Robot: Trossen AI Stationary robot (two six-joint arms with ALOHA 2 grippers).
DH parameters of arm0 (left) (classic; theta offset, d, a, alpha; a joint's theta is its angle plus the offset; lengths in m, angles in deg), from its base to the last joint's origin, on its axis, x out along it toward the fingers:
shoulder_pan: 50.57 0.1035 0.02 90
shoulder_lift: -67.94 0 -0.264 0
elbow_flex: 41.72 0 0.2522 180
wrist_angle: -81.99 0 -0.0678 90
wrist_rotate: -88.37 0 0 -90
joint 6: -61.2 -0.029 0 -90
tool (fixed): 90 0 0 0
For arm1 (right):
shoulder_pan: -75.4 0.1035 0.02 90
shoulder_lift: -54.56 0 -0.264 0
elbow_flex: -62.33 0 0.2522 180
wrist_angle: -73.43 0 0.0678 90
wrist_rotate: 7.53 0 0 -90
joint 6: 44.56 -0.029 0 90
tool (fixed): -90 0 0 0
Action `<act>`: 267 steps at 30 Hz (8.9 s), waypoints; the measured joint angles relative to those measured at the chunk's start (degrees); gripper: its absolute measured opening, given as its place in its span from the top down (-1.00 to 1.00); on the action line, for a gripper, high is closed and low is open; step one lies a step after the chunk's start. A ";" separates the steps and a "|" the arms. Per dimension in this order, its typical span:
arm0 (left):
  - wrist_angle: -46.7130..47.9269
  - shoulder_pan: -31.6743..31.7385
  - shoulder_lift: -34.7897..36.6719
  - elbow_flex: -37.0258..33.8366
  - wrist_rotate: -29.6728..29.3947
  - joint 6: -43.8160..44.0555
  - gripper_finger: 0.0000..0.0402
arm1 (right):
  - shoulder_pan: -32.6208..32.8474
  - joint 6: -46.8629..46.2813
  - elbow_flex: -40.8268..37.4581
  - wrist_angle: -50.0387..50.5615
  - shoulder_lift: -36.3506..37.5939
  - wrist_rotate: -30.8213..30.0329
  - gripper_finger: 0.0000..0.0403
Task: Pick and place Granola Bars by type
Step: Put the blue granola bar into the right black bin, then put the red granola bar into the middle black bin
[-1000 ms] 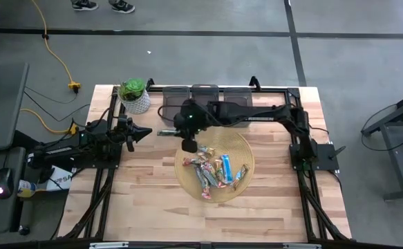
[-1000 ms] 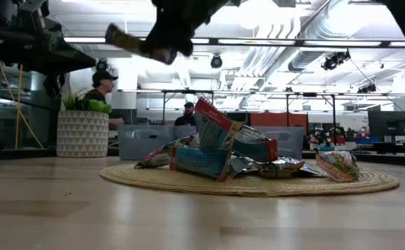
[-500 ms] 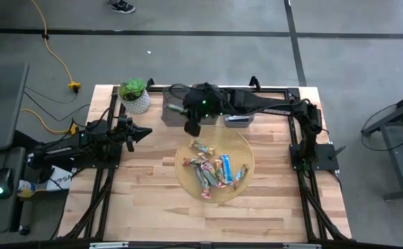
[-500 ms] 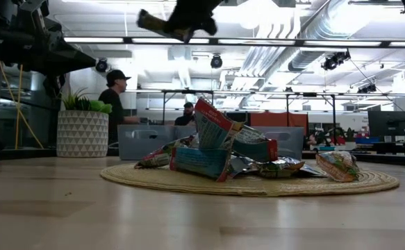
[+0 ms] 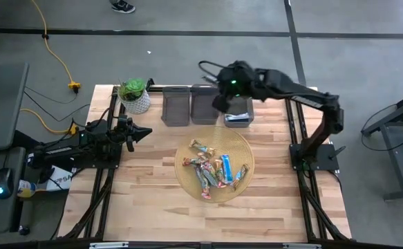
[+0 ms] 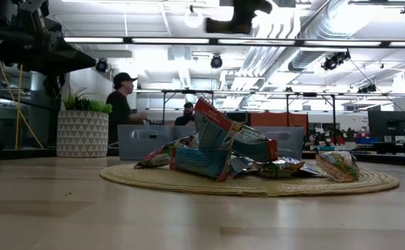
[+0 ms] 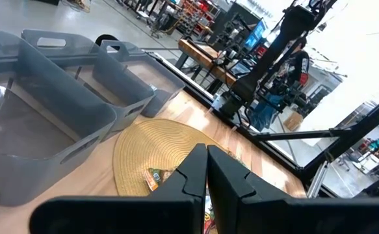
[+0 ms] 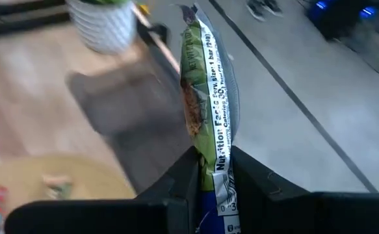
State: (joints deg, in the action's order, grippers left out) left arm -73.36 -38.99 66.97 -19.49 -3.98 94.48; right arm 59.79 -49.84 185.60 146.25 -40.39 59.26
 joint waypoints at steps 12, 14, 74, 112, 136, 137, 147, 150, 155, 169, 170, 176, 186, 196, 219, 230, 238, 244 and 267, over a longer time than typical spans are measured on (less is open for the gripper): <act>0.01 0.00 0.00 0.00 0.31 0.00 0.95 | -6.97 0.66 -9.22 15.83 8.31 5.53 0.71; 0.01 -0.01 -0.01 0.00 0.33 0.00 0.95 | -7.35 4.22 -14.29 14.30 9.03 9.61 0.71; -0.03 0.01 -0.01 0.00 0.39 0.00 0.95 | -12.16 26.72 -32.69 -20.99 9.14 28.43 0.19; -0.01 0.01 -0.02 0.00 2.03 0.02 0.95 | 27.90 -31.58 -56.66 -53.27 9.21 21.88 0.09; -0.02 -0.01 -0.01 0.00 2.43 0.02 0.95 | 28.02 -33.29 -58.14 -63.27 -2.85 23.48 0.00; -0.01 -0.01 0.00 0.00 2.43 0.02 0.95 | 28.02 -33.41 -58.14 -63.29 -3.31 23.52 0.00; -0.01 -0.01 -0.02 0.00 2.40 0.00 0.95 | 28.00 -34.27 -58.14 -66.33 -6.55 23.66 0.00; -0.01 0.01 0.00 0.00 2.40 0.00 0.95 | 28.00 -34.82 -58.14 -66.24 -7.13 23.64 0.05; -0.03 -0.01 -0.02 0.00 2.40 0.00 0.95 | 28.00 -34.82 -58.14 -66.24 -7.16 23.77 0.24; -0.03 -0.01 0.00 0.00 2.38 0.02 0.95 | 27.88 -34.83 -58.14 -68.88 -7.16 26.20 0.71; -0.03 -0.01 0.00 0.00 2.38 0.00 0.95 | 27.79 -34.83 -58.14 -69.55 -7.16 26.58 0.73; -0.03 0.01 -0.02 0.00 2.36 0.01 0.95 | 27.13 -34.82 -58.14 -72.60 -7.16 27.54 0.82; -0.06 0.00 -0.01 0.00 2.33 0.01 0.95 | 25.55 -32.05 -58.14 -76.15 -4.50 29.00 0.82; -0.37 0.01 0.00 0.00 1.95 0.02 0.95 | 20.80 -24.03 -55.98 -81.95 2.97 27.43 0.83; -0.45 0.01 0.00 0.00 1.88 0.00 0.95 | 9.78 1.76 -25.44 -54.85 4.40 28.32 0.84; -0.46 0.01 -0.01 0.00 1.81 0.00 0.95 | 2.91 4.46 -25.09 -50.76 4.40 24.91 0.79; -0.45 0.01 -0.02 0.00 1.73 0.02 0.95 | -4.07 7.55 -25.09 -45.43 4.34 25.55 0.78; -0.45 0.01 -0.01 0.00 1.70 0.00 0.95 | -7.89 10.49 -25.09 -42.98 4.34 26.80 0.78; -0.38 0.01 0.00 0.00 1.14 0.00 0.95 | -12.82 23.83 7.39 -9.48 -21.21 29.60 0.78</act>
State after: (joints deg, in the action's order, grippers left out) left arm -73.75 -38.98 66.97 -19.49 -2.84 94.48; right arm 46.97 -26.01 192.99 136.77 -61.60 88.86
